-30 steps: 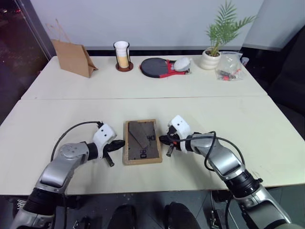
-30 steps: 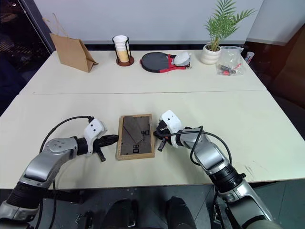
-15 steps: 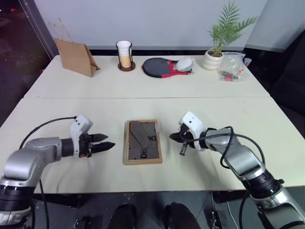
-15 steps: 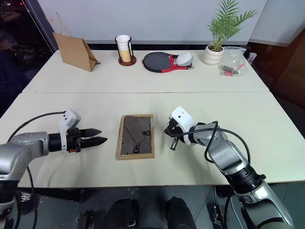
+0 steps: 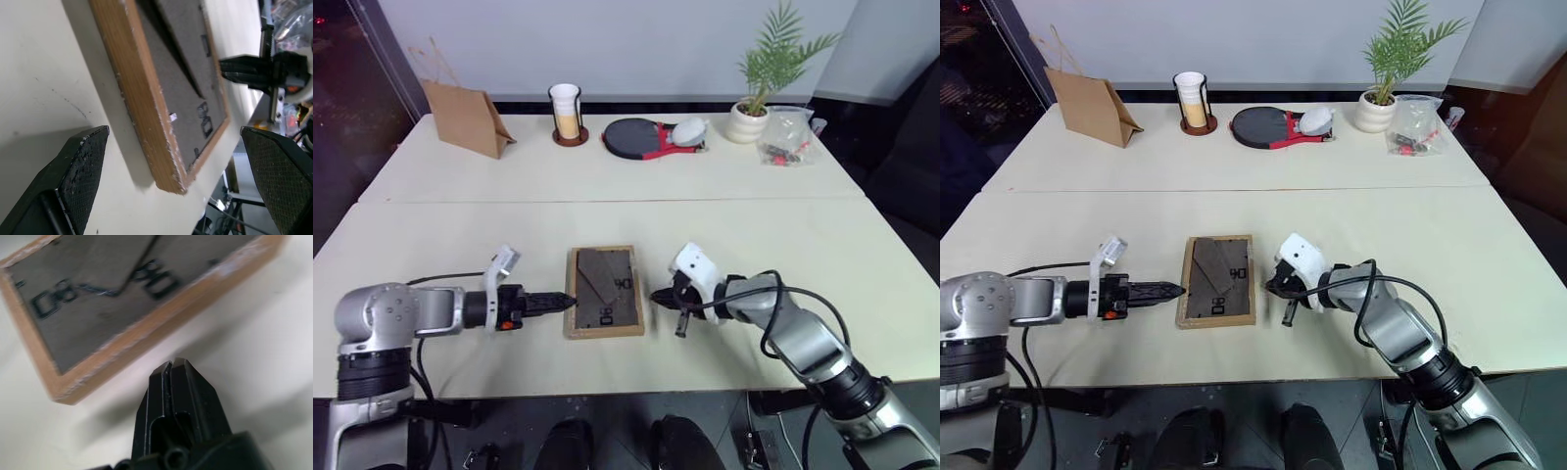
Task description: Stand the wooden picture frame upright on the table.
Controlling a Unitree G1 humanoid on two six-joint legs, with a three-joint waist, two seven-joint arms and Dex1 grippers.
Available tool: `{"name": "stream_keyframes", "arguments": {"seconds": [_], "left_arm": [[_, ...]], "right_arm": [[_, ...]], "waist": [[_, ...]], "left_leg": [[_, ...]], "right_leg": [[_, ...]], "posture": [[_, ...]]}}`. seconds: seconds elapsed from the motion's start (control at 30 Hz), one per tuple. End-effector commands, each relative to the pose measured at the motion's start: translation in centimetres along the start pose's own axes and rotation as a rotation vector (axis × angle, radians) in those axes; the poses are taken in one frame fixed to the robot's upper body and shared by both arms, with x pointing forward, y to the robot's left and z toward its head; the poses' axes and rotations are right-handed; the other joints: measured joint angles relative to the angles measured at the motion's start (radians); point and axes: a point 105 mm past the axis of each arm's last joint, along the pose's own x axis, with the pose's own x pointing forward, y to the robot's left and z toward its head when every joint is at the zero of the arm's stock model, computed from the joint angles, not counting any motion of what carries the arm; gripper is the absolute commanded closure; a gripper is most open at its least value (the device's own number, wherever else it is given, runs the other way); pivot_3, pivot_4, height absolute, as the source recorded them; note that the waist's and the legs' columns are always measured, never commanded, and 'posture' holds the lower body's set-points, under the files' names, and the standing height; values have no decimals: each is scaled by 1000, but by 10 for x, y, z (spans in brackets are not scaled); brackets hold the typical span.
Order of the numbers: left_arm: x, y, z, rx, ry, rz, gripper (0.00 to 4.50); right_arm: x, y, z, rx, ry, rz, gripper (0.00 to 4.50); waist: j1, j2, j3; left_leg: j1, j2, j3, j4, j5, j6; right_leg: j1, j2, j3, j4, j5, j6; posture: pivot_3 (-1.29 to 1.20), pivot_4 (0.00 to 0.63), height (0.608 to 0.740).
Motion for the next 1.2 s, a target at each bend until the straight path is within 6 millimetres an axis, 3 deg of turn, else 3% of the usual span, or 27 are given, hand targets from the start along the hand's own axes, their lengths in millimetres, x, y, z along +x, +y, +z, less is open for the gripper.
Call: {"name": "stream_keyframes", "arguments": {"seconds": [0.03,0.2,0.37,0.47,0.63,0.67,0.8,0.97,1.07,1.13,1.2], "left_arm": [[7,-4,0,-8,-7,-17,75],[18,-4,-12,-34,22,-40,75],[19,-6,-9,-56,-8,-76,75],[15,-7,-3,-70,-46,-103,948],[16,-19,1,-79,-79,-196,3360],[16,-22,3,-83,-96,-222,3471],[14,-30,14,-102,-164,-291,3471],[4,-37,31,-99,-262,-320,3471],[1,-42,36,-105,-307,-357,3471],[1,-47,36,-108,-321,-388,3471],[3,-51,34,-119,-329,-414,3471]], "right_arm": [[6,5,20,-41,-62,34,4500],[16,7,31,-34,-95,60,4500],[16,3,36,-37,-105,58,4500],[13,1,33,-40,-95,54,4500],[6,-4,37,-42,-103,34,4500],[3,-7,41,-42,-112,23,4500],[-15,-18,48,-41,-125,-20,4500],[-66,-50,46,-77,-85,-135,4500],[-89,-66,68,-46,-168,-159,4500],[-94,-70,84,-7,-244,-139,4500],[-93,-75,102,52,-322,-108,3947]], "waist": [[0,0,0],[2,0,0],[4,-1,-1],[3,-1,-1],[2,-1,0],[2,-1,0],[2,-1,0],[5,-2,0],[0,-2,0],[-4,-2,0],[-5,-2,0]], "left_leg": [[0,0,0,0,0,0],[1,-1,0,0,0,0],[1,-1,0,0,0,0],[1,-1,0,0,0,0],[0,-1,-1,0,0,0],[0,-1,-1,0,0,0],[0,-1,-1,0,0,0],[-1,-1,-2,0,0,0],[-1,-2,-2,0,0,0],[-1,-1,-2,0,0,0],[0,-1,-2,0,0,0]], "right_leg": [[0,0,0,0,0,0],[2,-1,0,0,0,0],[2,-3,0,0,0,0],[2,-3,-1,0,0,0],[1,-3,-1,0,0,0],[1,-3,-1,-1,0,0],[1,-3,-1,-1,0,0],[1,-4,-1,-1,0,0],[2,-5,-1,-2,0,0],[1,-4,-1,-2,0,0],[1,-3,-1,-2,0,0]], "posture": [[0,150,740],[0,150,740],[0,150,740],[0,150,740],[0,150,740],[0,150,740],[0,150,740],[0,150,740],[0,150,740],[0,150,740],[0,150,740]]}}
